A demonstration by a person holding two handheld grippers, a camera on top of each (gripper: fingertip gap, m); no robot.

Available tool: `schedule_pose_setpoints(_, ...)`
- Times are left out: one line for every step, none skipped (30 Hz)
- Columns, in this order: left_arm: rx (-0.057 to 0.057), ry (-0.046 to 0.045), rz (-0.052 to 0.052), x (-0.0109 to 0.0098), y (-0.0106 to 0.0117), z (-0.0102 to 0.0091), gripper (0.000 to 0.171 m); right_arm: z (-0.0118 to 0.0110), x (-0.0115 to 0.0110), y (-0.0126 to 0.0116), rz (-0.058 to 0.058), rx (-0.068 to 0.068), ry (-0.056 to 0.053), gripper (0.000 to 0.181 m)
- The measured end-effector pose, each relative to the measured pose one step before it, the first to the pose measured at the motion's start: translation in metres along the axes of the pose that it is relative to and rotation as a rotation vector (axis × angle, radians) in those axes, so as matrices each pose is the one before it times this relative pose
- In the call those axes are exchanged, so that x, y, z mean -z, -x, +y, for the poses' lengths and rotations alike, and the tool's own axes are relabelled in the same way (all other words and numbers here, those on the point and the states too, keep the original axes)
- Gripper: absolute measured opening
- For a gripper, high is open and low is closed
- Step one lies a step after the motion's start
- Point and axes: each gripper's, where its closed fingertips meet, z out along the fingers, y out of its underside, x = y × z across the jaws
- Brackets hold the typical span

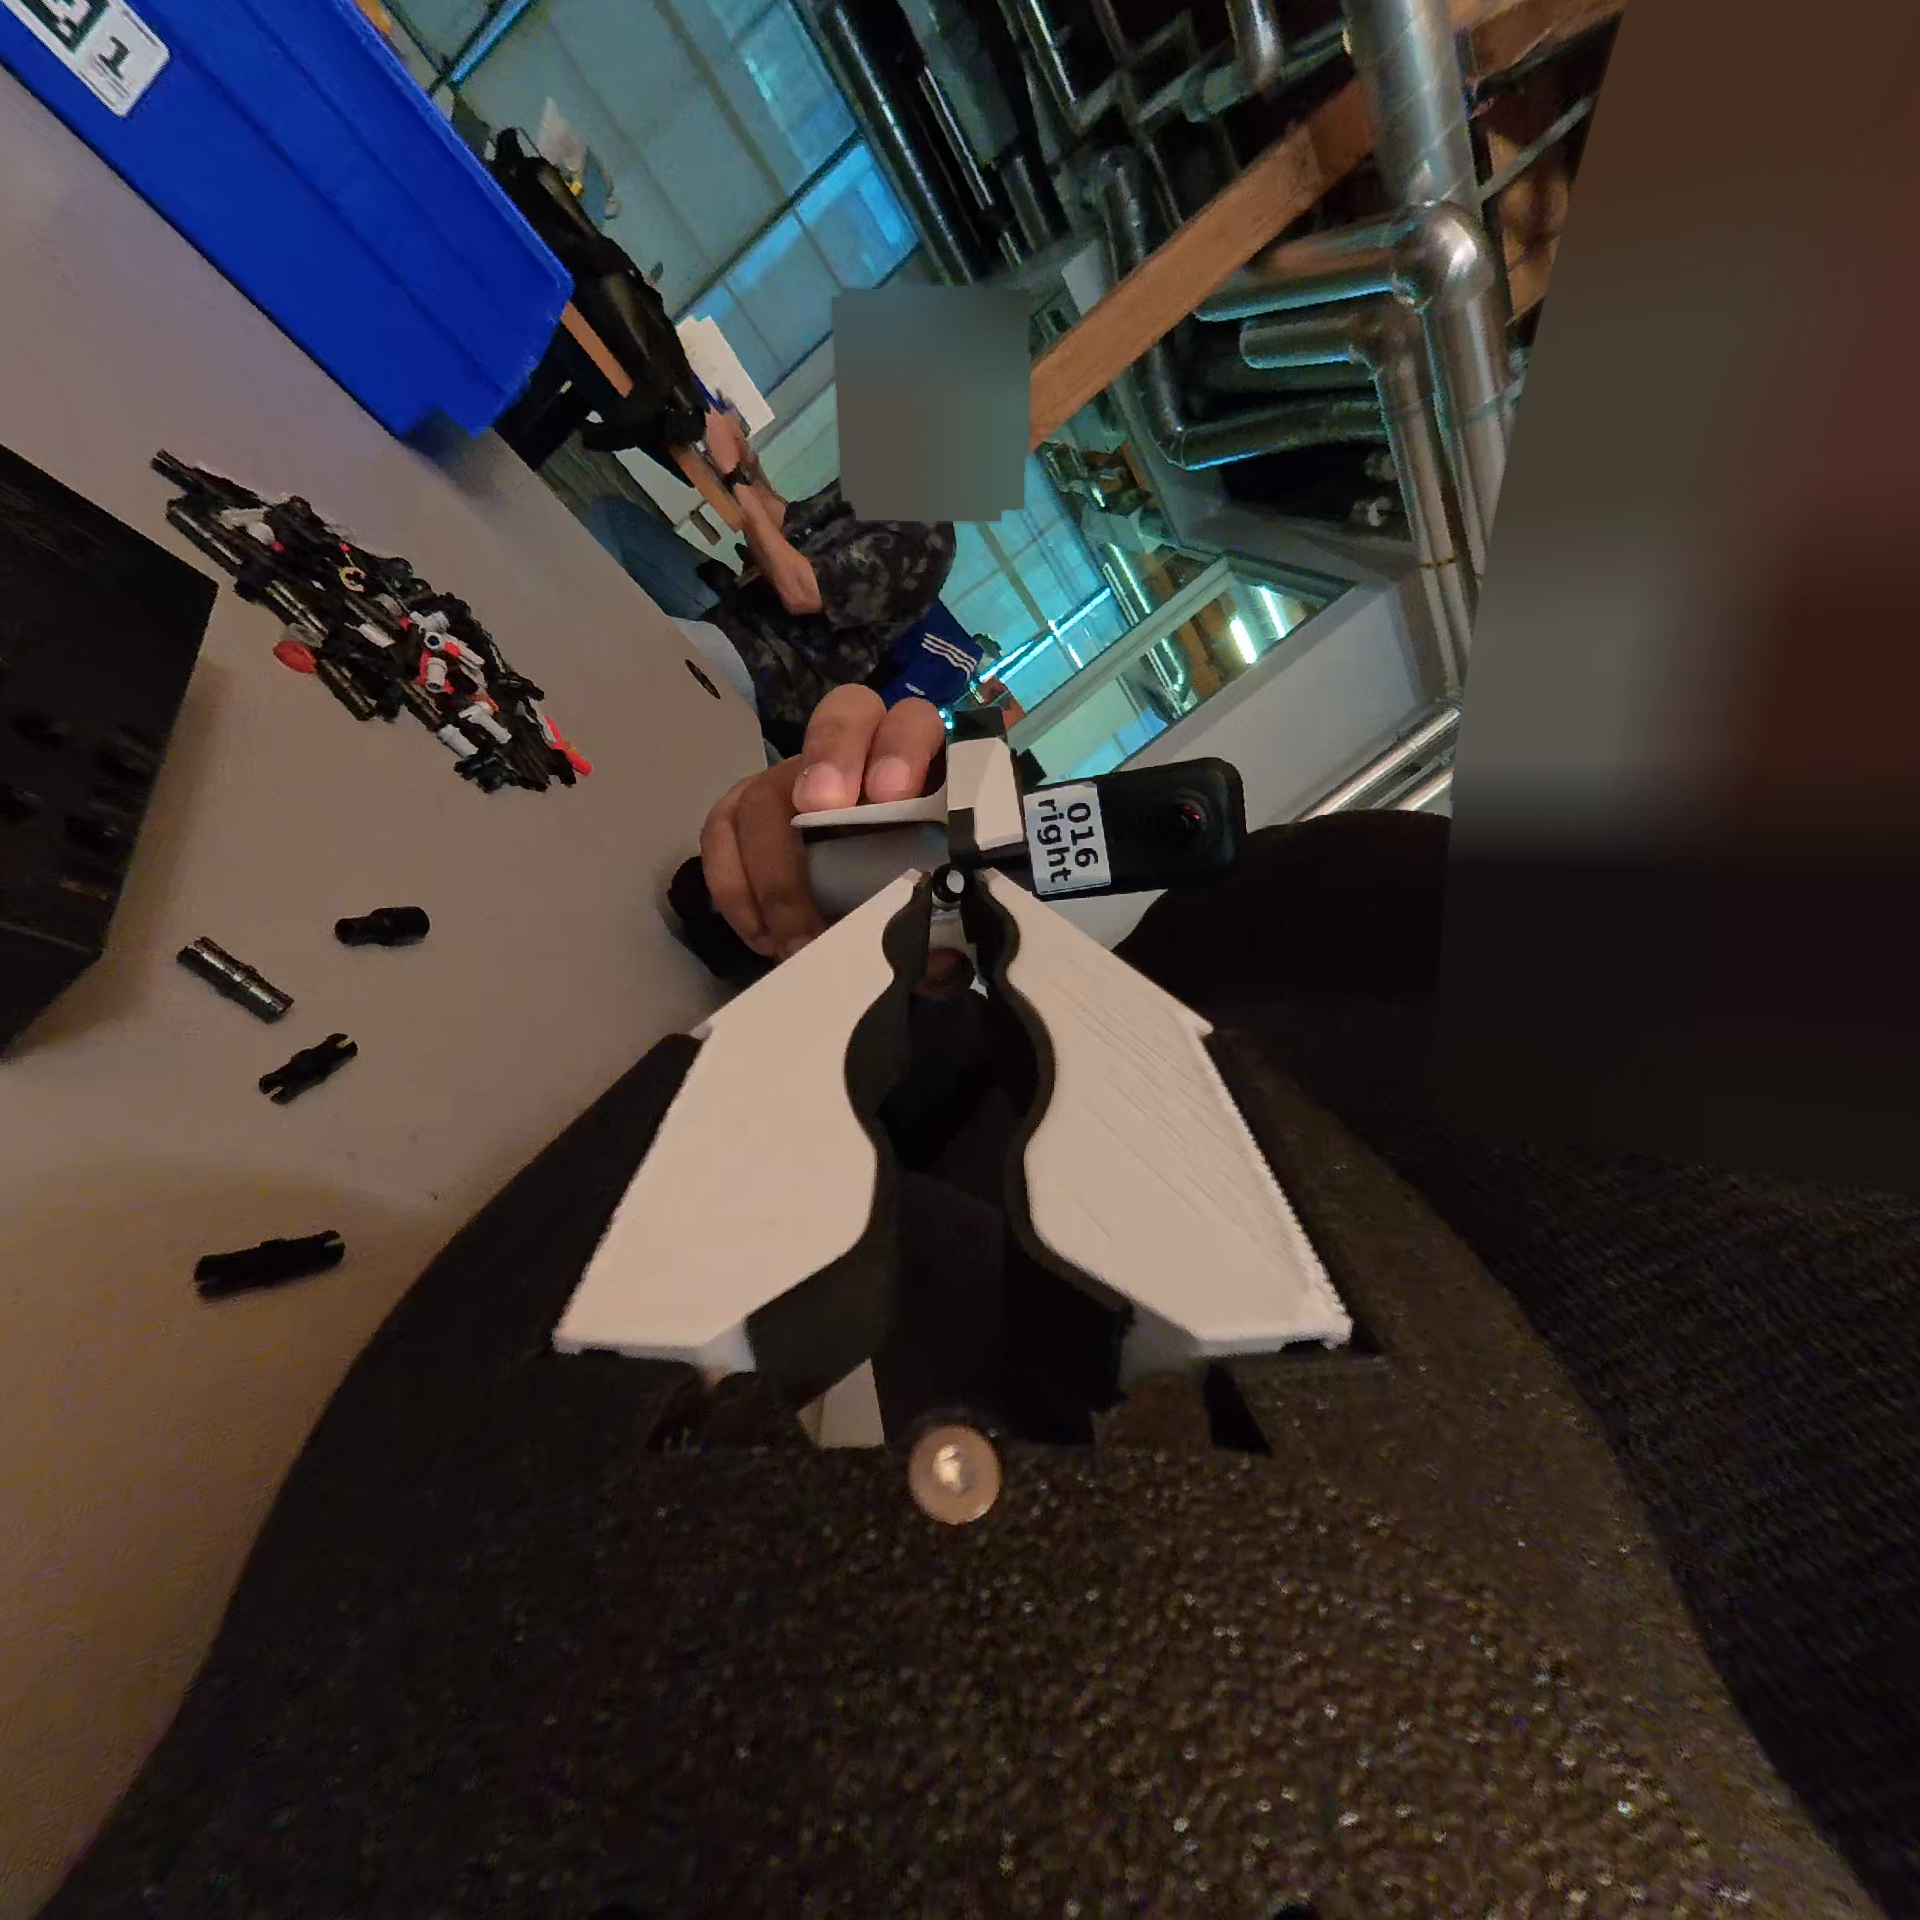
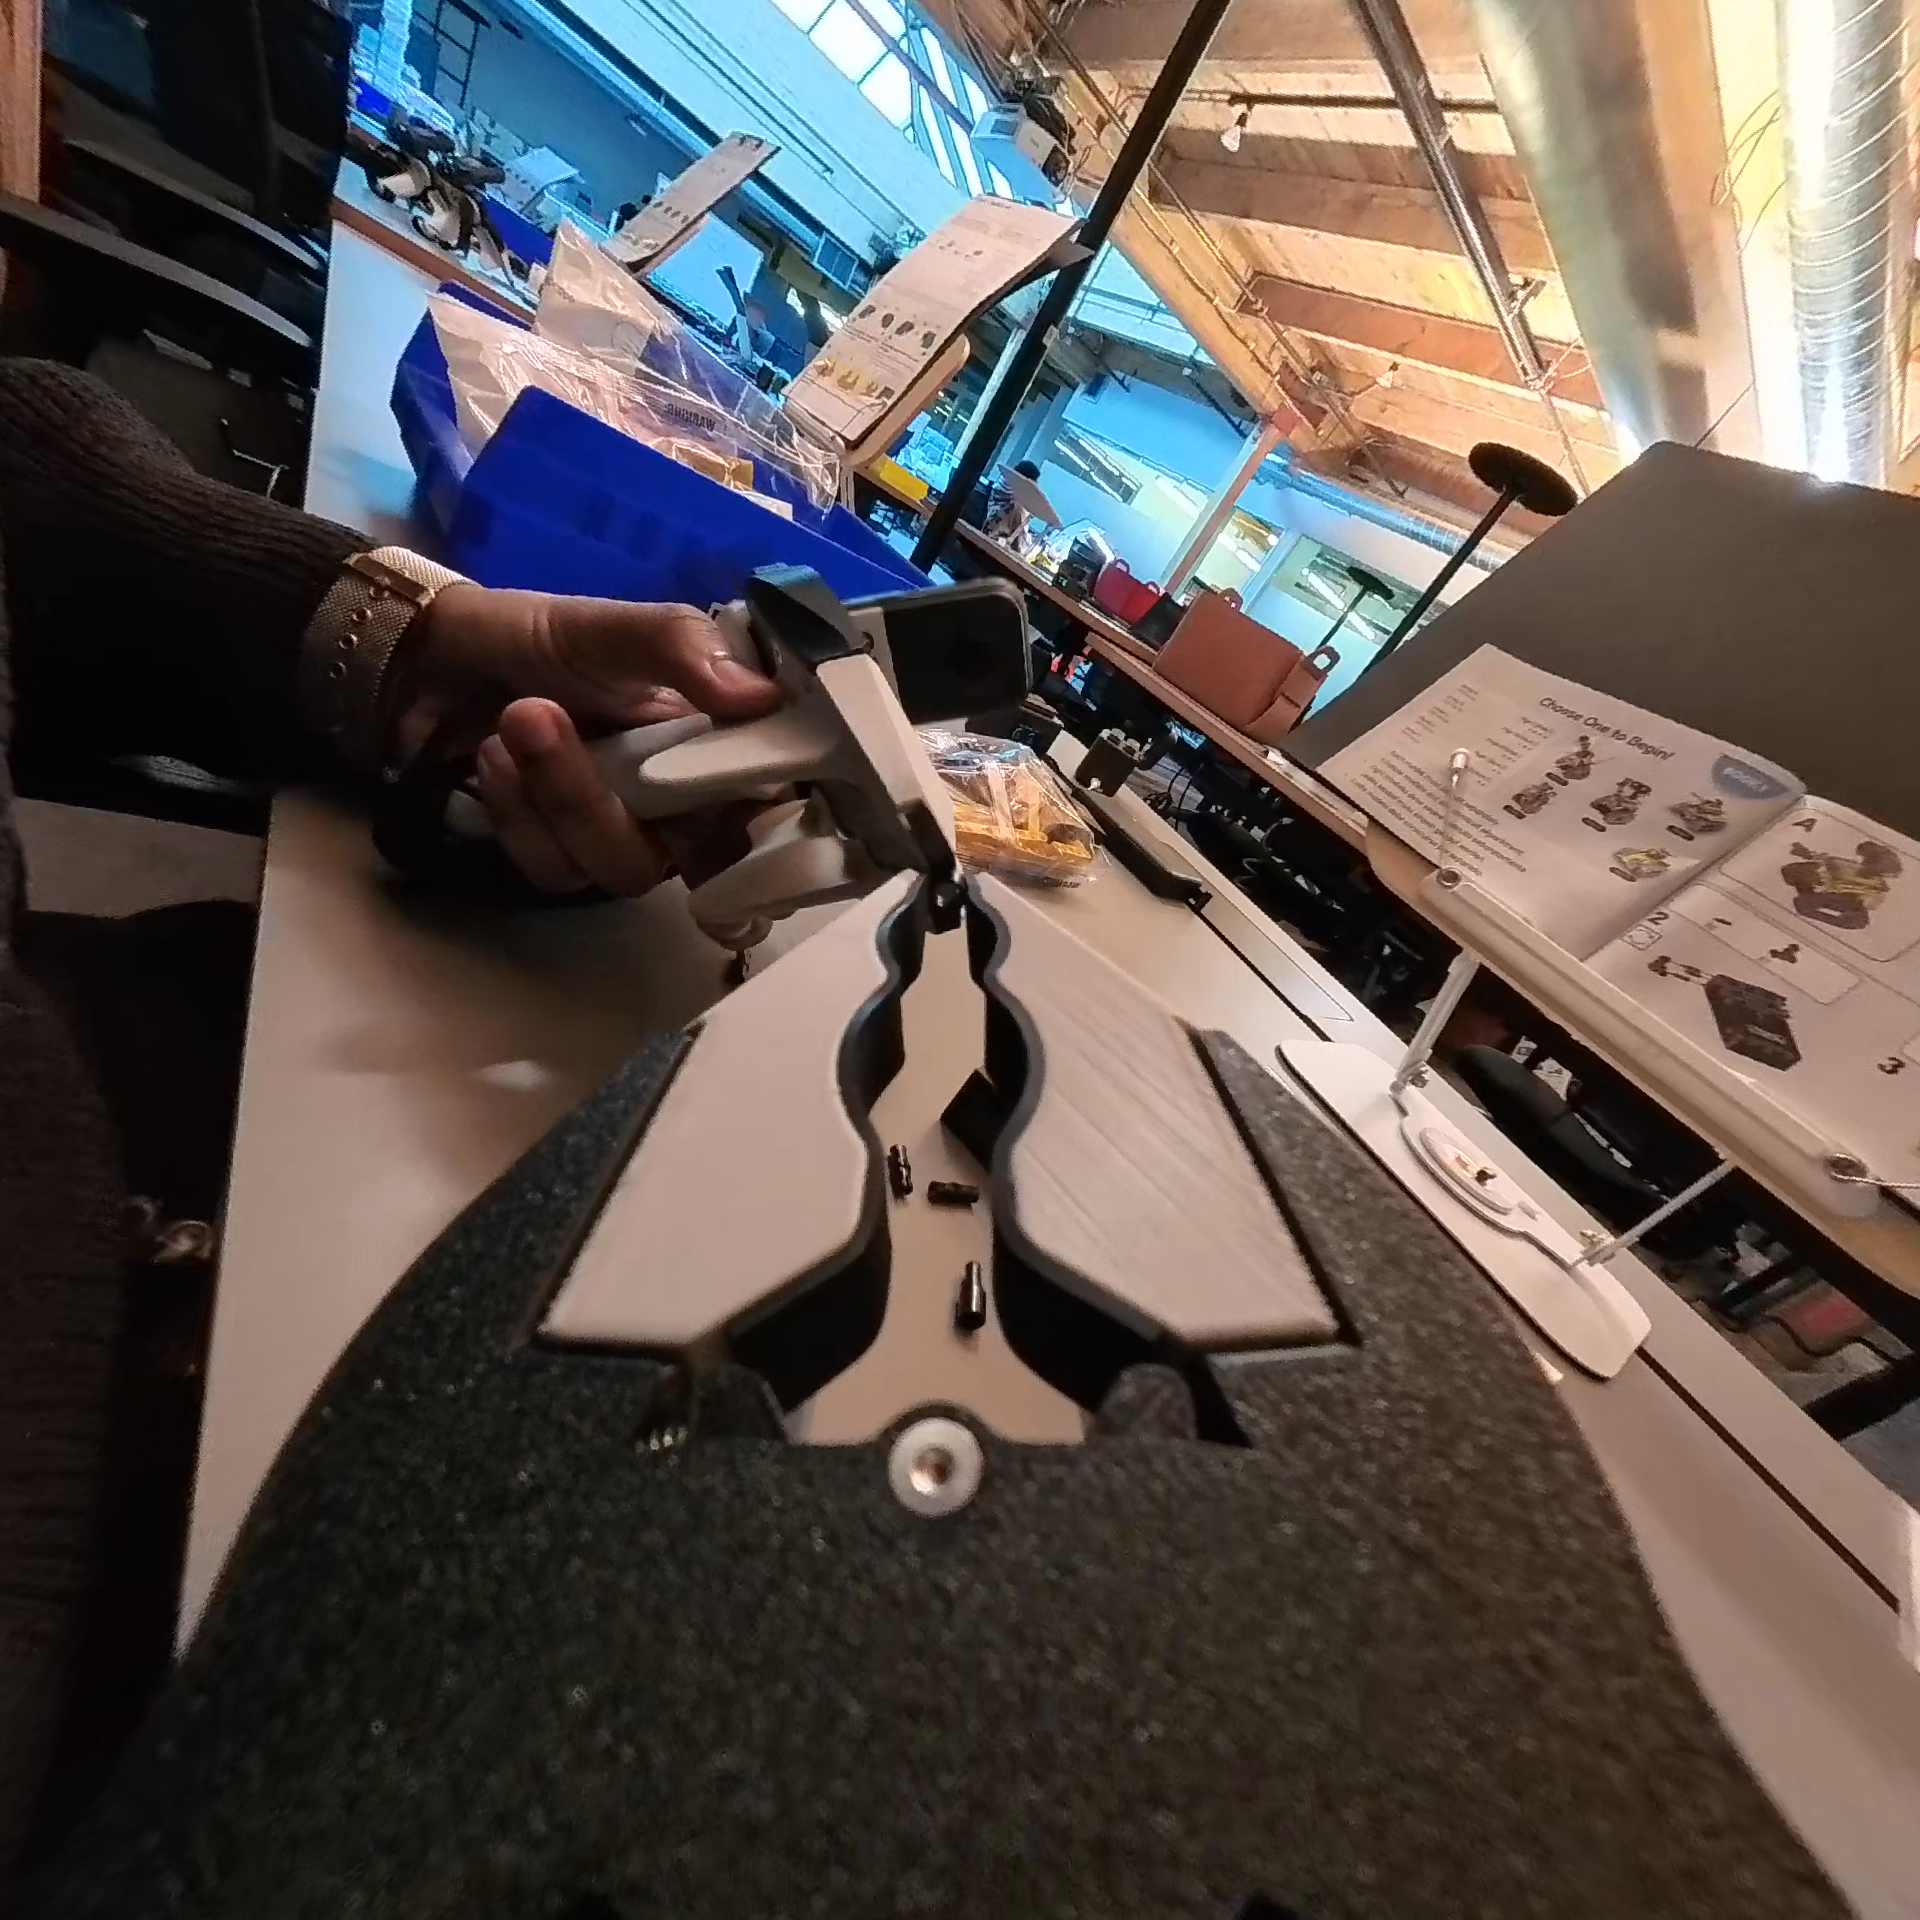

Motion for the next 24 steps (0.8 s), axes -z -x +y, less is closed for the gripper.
schedule_pose_setpoints(-0.0033,-0.00143,-0.0025,0.00015,0.00003,-0.00007,0.006,0.00009,-0.00030,-0.00004,-0.0013,-0.0008,-0.0006,0.007)
schedule_pose_setpoints(0.0014,-0.00150,-0.0002,0.00029,0.00009,-0.00038,0.006,0.00019,-0.00025,-0.00020,-0.0029,-0.0041,-0.0016,0.007)
schedule_pose_setpoints(0.0038,-0.00210,-0.0009,0.00030,0.00047,-0.00058,0.006,0.00044,-0.00058,-0.00041,-0.0029,-0.0075,0.0006,0.006)
schedule_pose_setpoints(0.0045,-0.00298,-0.0035,0.00043,0.00107,-0.00081,0.006,0.00099,-0.00066,-0.00064,-0.0008,-0.0093,0.0027,0.007)
schedule_pose_setpoints(0.0036,-0.00380,-0.0032,0.00033,0.00089,-0.00080,0.006,0.00102,-0.00051,-0.00082,0.0032,-0.0068,0.0028,0.007)
schedule_pose_setpoints(0.0031,-0.00165,0.0026,0.00020,-0.00013,-0.00043,0.006,0.00030,-0.00017,-0.00090,0.0063,-0.0013,0.0008,0.007)
schedule_pose_setpoints(0.0006,0.00087,0.0021,0.00006,-0.00033,0.00012,0.006,-0.00022,0.00019,-0.00052,0.0074,0.0027,-0.0019,0.007)
schedule_pose_setpoints(-0.0029,0.00089,-0.0006,-0.00004,-0.00020,0.00032,0.006,-0.00024,0.00015,0.00005,0.0059,0.0069,-0.0019,0.007)
schedule_pose_setpoints(-0.0025,0.00140,-0.0007,-0.00008,-0.00017,0.00035,0.006,0.00012,-0.00005,0.00042,0.0038,0.0093,0.0007,0.007)
schedule_pose_setpoints(-0.0014,0.00282,-0.0001,-0.00021,-0.00013,0.00051,0.006,0.00043,-0.00035,0.00056,0.0026,0.0092,0.0035,0.008)
schedule_pose_setpoints(-0.0012,0.00498,-0.0002,-0.00041,-0.00008,0.00086,0.006,0.00072,-0.00066,0.00069,0.0017,0.0084,0.0053,0.008)
schedule_pose_setpoints(-0.0010,0.00439,-0.0007,-0.00057,0.00011,0.00064,0.006,0.00069,-0.00042,0.00070,0.0004,0.0075,0.0043,0.008)
schedule_pose_setpoints(-0.0017,0.00640,0.0016,-0.00047,-0.00036,0.00104,0.006,0.00036,-0.00043,0.00088,-0.0021,0.0064,0.0027,0.008)
schedule_pose_setpoints(-0.0056,0.00554,0.0013,-0.00043,-0.00067,0.00103,0.006,-0.00037,0.00012,0.00095,-0.0025,0.0053,-0.0016,0.007)
schedule_pose_setpoints(-0.0100,0.00283,0.0029,-0.00026,-0.00122,0.00068,0.006,-0.00113,0.00075,0.00075,-0.0029,0.0027,-0.0061,0.007)
schedule_pose_setpoints(-0.0110,0.00363,0.0000,-0.00040,-0.00102,0.00087,0.006,-0.00077,0.00063,0.00067,-0.0058,-0.0042,-0.0045,0.007)
schedule_pose_setpoints(-0.0063,0.00100,-0.0008,-0.00014,-0.00044,0.00048,0.006,-0.00046,0.00026,0.00051,-0.0085,-0.0101,-0.0016,0.007)
schedule_pose_setpoints(-0.0016,-0.00032,0.0014,0.00005,-0.00037,-0.00003,0.006,-0.00020,0.00016,0.00005,-0.0085,-0.0126,-0.0008,0.007)
schedule_pose_setpoints(0.0005,-0.00197,0.0018,0.00005,-0.00024,-0.00039,0.006,-0.00019,0.00006,-0.00036,-0.0058,-0.0121,-0.0014,0.007)
schedule_pose_setpoints(0.0036,-0.01082,-0.0022,0.00094,0.00067,-0.00182,0.007,-0.00040,0.00035,-0.00114,-0.0009,-0.0108,-0.0035,0.007)
schedule_pose_setpoints(0.0070,-0.02358,-0.0005,0.00196,0.00073,-0.00373,0.008,-0.00100,0.00071,-0.00133,0.0005,-0.0111,-0.0075,0.007)
schedule_pose_setpoints(0.0078,-0.03046,0.0048,0.00295,-0.00017,-0.00466,0.008,-0.00145,0.00095,-0.00150,0.0014,-0.0147,-0.0106,0.007)
schedule_pose_setpoints(0.0028,-0.02905,0.0173,0.00328,-0.00255,-0.00434,0.008,-0.00154,0.00118,-0.00196,0.0043,-0.0191,-0.0097,0.007)
schedule_pose_setpoints(-0.0003,-0.02465,0.0125,0.00276,-0.00212,-0.00353,0.008,-0.00092,0.00128,-0.00275,0.0101,-0.0178,-0.0062,0.007)
